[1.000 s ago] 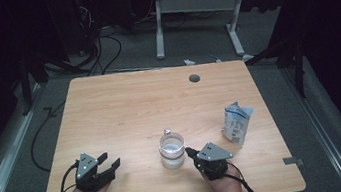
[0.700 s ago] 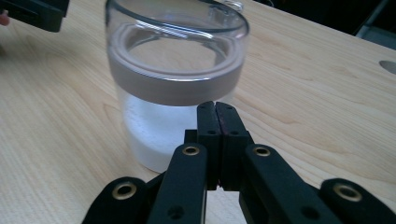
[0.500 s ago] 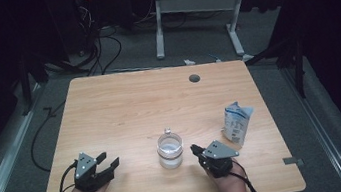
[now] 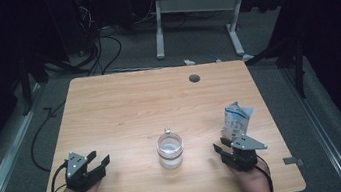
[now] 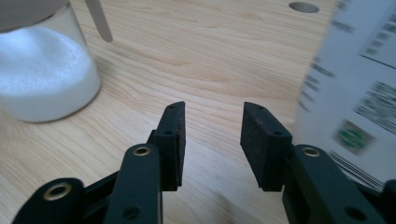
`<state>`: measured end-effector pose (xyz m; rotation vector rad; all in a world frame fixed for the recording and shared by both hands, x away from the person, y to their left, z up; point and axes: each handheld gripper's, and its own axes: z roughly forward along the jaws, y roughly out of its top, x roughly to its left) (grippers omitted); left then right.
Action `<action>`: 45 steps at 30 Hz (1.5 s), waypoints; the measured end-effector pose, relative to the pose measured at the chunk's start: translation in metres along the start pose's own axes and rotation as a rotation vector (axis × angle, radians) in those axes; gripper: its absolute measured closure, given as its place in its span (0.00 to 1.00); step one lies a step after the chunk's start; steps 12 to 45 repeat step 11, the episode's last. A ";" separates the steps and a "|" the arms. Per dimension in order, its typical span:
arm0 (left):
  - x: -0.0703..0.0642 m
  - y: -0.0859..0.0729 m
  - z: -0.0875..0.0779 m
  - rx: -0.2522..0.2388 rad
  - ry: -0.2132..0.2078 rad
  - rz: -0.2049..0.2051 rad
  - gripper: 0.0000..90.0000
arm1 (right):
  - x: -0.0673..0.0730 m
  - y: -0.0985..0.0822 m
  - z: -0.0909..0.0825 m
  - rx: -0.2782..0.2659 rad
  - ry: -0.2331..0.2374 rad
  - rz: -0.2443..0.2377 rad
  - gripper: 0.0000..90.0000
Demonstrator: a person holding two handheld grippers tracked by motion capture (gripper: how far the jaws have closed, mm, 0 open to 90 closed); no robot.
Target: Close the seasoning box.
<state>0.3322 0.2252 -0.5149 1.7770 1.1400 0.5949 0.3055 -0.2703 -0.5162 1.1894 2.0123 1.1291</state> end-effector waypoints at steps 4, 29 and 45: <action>0.008 -0.002 -0.003 0.004 0.019 -0.022 0.49 | -0.007 -0.007 -0.010 -0.022 -0.012 0.010 0.64; 0.008 -0.003 -0.006 0.015 0.016 -0.004 0.49 | -0.004 -0.006 -0.008 -0.026 -0.015 0.007 0.62; 0.008 -0.003 -0.006 0.015 0.016 -0.004 0.49 | -0.004 -0.006 -0.008 -0.026 -0.015 0.007 0.62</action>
